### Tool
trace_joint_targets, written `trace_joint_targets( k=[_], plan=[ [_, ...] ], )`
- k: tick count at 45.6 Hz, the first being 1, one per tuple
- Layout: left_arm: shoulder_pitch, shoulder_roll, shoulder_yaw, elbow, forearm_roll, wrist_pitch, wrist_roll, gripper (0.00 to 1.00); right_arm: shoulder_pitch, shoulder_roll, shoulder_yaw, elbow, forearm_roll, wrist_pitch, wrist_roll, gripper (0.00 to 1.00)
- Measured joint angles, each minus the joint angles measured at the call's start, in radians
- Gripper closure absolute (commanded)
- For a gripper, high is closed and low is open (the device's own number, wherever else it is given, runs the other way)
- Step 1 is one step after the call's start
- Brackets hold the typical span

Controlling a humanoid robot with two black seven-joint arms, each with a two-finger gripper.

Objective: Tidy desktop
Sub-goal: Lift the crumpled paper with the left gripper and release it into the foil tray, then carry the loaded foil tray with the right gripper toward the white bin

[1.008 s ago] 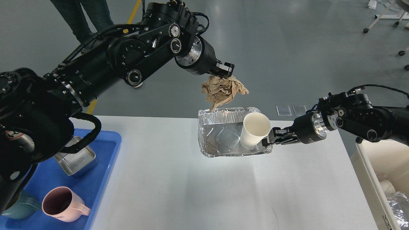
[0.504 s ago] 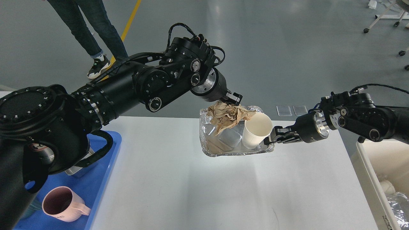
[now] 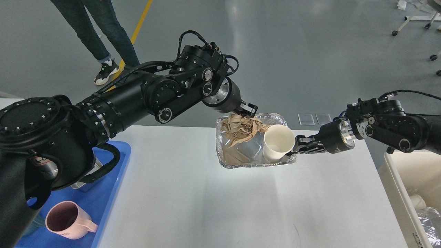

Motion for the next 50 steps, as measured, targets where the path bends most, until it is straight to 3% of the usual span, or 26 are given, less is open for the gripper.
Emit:
trace_joint_targets(
  k=[7,27,39,44,50],
  plan=[
    [0.000,0.002,-0.004,0.002,-0.051,0.022,0.002,0.02,0.001,0.000,0.000,0.001,0.000,0.000,0.000,1.00],
    [0.016,0.011,-0.007,0.028,-0.150,0.067,0.025,0.02,0.000,0.000,0.000,-0.001,0.000,0.000,0.000,1.00],
    [0.074,0.065,-0.040,0.027,-0.340,0.200,0.000,0.02,0.000,0.000,0.000,0.000,0.000,0.000,0.000,1.00],
    [0.040,0.080,-0.098,0.027,-0.508,0.221,-0.005,0.02,-0.001,0.000,0.000,-0.001,0.000,0.000,0.000,1.00],
    [0.000,0.077,-0.261,0.028,-0.788,0.249,-0.003,0.02,-0.009,0.006,-0.001,-0.007,0.000,0.000,0.000,1.00]
  ],
)
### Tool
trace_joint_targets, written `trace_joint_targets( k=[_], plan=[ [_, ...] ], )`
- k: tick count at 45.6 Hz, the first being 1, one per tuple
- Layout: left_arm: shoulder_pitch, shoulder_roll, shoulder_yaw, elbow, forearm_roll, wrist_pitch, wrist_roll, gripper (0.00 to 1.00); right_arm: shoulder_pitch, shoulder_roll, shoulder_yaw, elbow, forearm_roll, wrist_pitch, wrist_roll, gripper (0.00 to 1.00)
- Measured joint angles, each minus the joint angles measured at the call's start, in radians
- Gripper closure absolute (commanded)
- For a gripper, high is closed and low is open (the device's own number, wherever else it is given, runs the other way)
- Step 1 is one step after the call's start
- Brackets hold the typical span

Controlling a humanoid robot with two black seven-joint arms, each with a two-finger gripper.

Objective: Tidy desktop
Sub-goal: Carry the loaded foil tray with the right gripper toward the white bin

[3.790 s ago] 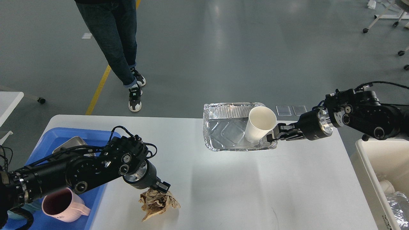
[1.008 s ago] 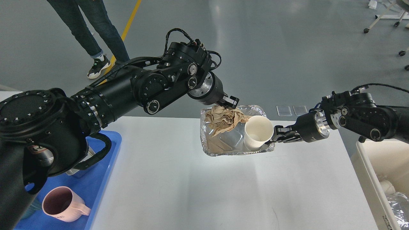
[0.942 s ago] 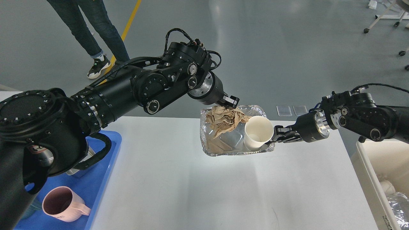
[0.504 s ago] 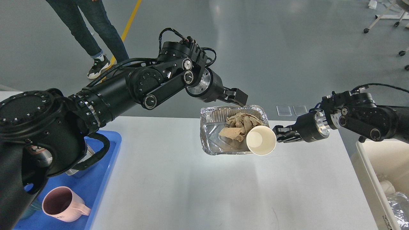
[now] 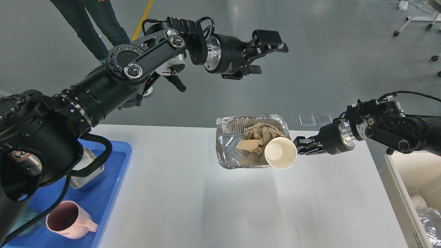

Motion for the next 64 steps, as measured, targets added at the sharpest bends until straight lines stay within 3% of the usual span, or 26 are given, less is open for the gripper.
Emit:
trace_joint_targets(
  k=[8,19,25,37,64],
  plan=[
    [0.045,0.019,-0.244,0.001,-0.341,0.072,0.000,0.02,0.001,0.004,0.000,-0.003,-0.001,-0.001,0.000,1.00],
    [0.300,0.018,-0.714,0.002,-0.491,0.160,-0.003,0.02,0.004,-0.011,0.003,-0.006,0.051,-0.023,-0.001,1.00],
    [0.479,0.019,-0.842,0.002,-0.487,0.172,-0.004,0.02,0.000,-0.045,0.002,-0.013,0.141,-0.060,-0.005,1.00],
    [0.671,0.136,-0.867,0.070,-0.481,0.173,-0.003,0.02,-0.051,-0.168,0.001,-0.138,0.382,-0.079,-0.005,1.00],
    [0.717,0.166,-0.862,0.093,-0.480,0.171,-0.006,0.02,-0.361,-0.514,0.012,-0.173,0.884,-0.194,-0.007,1.00]
  ],
)
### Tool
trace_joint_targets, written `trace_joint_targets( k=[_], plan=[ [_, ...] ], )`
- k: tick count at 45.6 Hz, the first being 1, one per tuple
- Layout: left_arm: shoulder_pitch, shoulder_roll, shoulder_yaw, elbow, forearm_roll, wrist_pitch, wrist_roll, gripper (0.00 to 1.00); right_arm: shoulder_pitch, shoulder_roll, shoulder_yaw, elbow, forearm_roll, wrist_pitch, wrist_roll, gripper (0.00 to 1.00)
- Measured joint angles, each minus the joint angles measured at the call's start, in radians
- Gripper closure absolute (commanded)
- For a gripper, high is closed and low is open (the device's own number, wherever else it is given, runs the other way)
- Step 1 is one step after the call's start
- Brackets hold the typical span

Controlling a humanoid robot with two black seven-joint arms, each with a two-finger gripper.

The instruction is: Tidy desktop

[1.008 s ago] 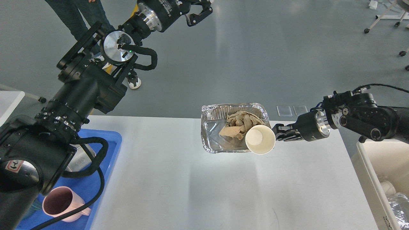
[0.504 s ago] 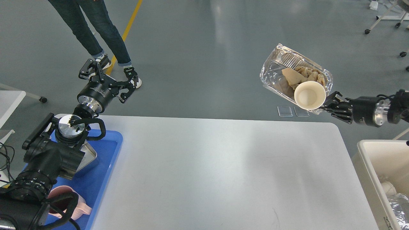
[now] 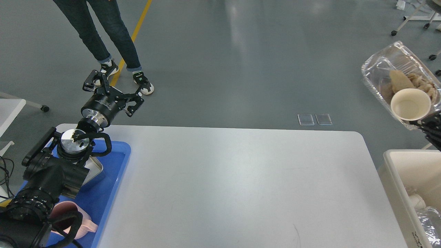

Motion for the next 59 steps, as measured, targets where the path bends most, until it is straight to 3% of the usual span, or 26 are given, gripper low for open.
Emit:
trace_joint_targets(
  k=[18,39,43,45,59],
  plan=[
    [0.009,0.062,0.006,0.000,0.000,0.002,-0.001,0.02,-0.253,-0.026,0.002,-0.009,0.266,-0.109,-0.002,1.00],
    [0.018,0.104,0.008,0.000,0.002,0.003,0.000,0.02,-0.376,-0.015,0.005,-0.007,0.353,-0.206,0.000,1.00],
    [0.018,0.105,0.008,0.000,0.002,0.003,0.001,0.02,-0.388,-0.015,0.005,-0.007,0.353,-0.206,0.001,0.69],
    [0.018,0.105,0.009,0.000,0.002,0.002,0.002,0.02,-0.392,-0.015,0.005,-0.007,0.353,-0.207,0.001,0.61],
    [0.011,0.105,0.009,0.000,0.002,0.002,0.005,0.02,-0.412,-0.029,0.005,-0.018,0.353,-0.210,0.006,0.34]
  ],
)
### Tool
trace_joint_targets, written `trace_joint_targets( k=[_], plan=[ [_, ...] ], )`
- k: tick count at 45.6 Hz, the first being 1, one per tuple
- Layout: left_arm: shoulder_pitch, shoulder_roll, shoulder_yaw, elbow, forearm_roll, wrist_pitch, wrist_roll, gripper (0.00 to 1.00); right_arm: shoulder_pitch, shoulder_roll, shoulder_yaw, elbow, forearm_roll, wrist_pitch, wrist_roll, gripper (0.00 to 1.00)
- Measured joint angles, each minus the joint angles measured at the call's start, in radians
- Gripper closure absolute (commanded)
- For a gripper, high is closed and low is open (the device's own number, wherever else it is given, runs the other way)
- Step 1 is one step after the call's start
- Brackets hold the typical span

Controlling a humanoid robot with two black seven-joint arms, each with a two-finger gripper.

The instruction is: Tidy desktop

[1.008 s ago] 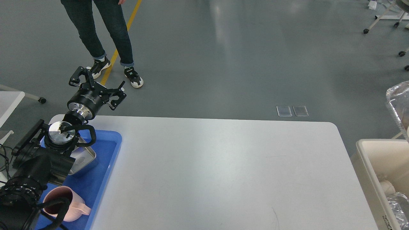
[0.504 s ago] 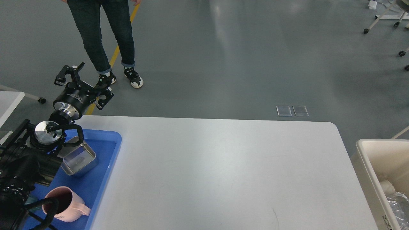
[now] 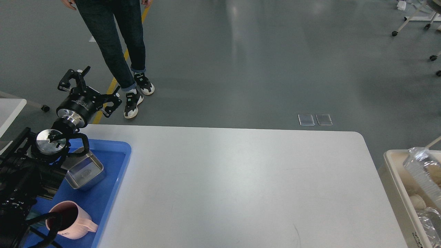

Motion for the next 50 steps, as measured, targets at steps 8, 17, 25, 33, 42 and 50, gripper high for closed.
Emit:
trace_joint_targets(
  k=[8,17,25,33,42,50],
  plan=[
    [-0.002,-0.004,0.001,0.000,0.003,0.000,0.000,0.02,-0.007,-0.005,0.000,-0.014,0.000,-0.005,0.000,0.23],
    [-0.005,-0.003,0.002,0.000,0.004,-0.007,-0.003,0.02,0.022,-0.023,0.018,-0.021,-0.008,0.001,-0.002,0.00],
    [-0.007,0.009,0.002,-0.001,0.005,-0.024,0.004,0.02,0.323,-0.059,0.070,-0.062,-0.040,0.010,-0.001,0.00],
    [-0.009,0.015,0.002,-0.001,0.005,-0.057,0.008,0.02,0.681,0.063,0.084,-0.081,-0.078,0.011,-0.005,0.00],
    [-0.010,0.013,-0.002,-0.001,0.002,-0.079,-0.002,0.02,0.797,0.425,0.305,-0.129,-0.052,-0.027,-0.011,0.00],
    [-0.015,0.004,-0.005,-0.001,-0.006,-0.081,-0.006,0.02,0.654,0.763,0.741,-0.257,-0.023,-0.038,-0.011,0.00]
  ],
)
